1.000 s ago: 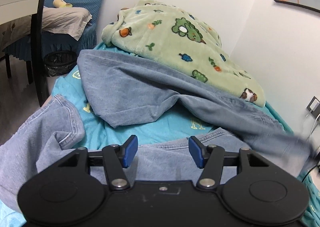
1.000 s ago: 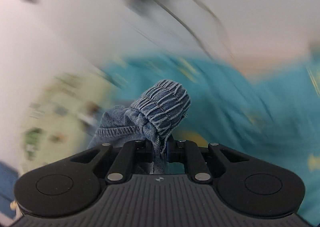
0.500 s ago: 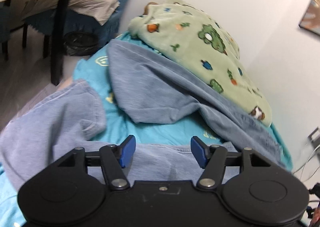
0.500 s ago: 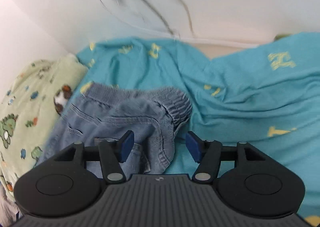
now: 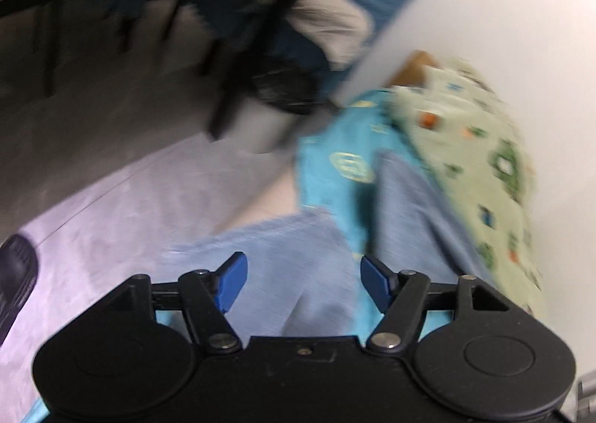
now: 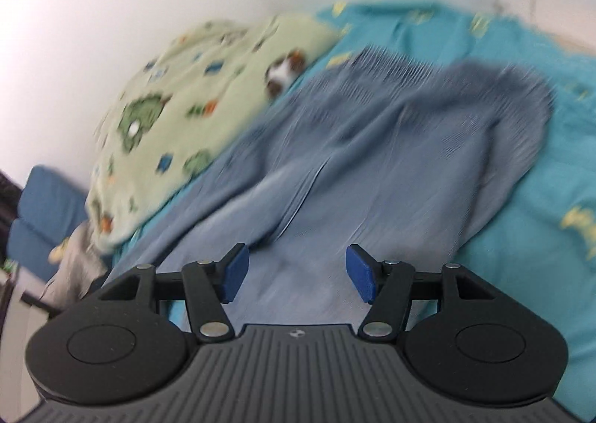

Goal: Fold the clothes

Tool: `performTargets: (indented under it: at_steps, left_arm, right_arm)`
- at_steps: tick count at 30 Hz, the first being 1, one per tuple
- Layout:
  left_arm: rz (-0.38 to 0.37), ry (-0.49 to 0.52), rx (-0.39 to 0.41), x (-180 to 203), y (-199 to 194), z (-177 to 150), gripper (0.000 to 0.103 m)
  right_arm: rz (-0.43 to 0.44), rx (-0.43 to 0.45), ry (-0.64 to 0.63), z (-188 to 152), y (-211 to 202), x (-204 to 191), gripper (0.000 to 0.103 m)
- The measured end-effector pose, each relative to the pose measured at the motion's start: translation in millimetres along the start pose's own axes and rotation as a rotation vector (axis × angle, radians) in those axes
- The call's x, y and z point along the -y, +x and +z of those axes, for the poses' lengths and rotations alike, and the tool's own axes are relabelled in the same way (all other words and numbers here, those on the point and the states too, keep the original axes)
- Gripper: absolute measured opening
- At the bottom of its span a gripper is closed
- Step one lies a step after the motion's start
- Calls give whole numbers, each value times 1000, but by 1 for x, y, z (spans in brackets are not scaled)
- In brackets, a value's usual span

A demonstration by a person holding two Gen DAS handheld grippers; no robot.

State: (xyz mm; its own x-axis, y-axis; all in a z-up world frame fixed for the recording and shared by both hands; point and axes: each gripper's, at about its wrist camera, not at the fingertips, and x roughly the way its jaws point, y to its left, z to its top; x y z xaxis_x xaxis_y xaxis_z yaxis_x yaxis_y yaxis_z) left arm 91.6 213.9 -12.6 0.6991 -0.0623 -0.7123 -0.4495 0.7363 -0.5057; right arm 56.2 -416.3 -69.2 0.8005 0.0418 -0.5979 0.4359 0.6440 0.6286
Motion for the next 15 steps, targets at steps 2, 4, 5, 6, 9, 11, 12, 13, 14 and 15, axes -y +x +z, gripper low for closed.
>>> performTargets:
  at_steps: [2,4,5,6,9,11,12,13,14,15]
  left_arm:
    - [55,-70,-41,-19,21,7,64]
    - [118,-141,-84,-37,41,11,61]
    - [139,-169,-100,-45,48,11,58]
    - [156,-191,-110,-52,53,11,58]
    - [178,-247,-125,-70,59,10,58]
    - [144,-304,-142,-81,62,10,57]
    - [127,-332,-150,-86,64,10,55]
    - [109,-360,-158,-91,66,10,54]
    - [92,-388,-167,-97,67,10,54]
    - [67,-395,-185,-99,71,10,54]
  right_arm:
    - [17,-23,13,-2,3,-3,62]
    - [34,-46,26,-4,6,-5,62]
    - [42,-58,32,-6,7,-7,62]
    - [41,-57,39,-5,6,-5,62]
    - [41,-60,77,-8,2,-2,62]
    - [43,-66,100,-8,5,0,62]
    - [44,-69,107,-8,6,0,62]
    - [46,-72,107,-8,7,-1,62]
    - [48,-74,107,-8,8,-2,62]
    - [54,-77,104,-8,9,-3,62]
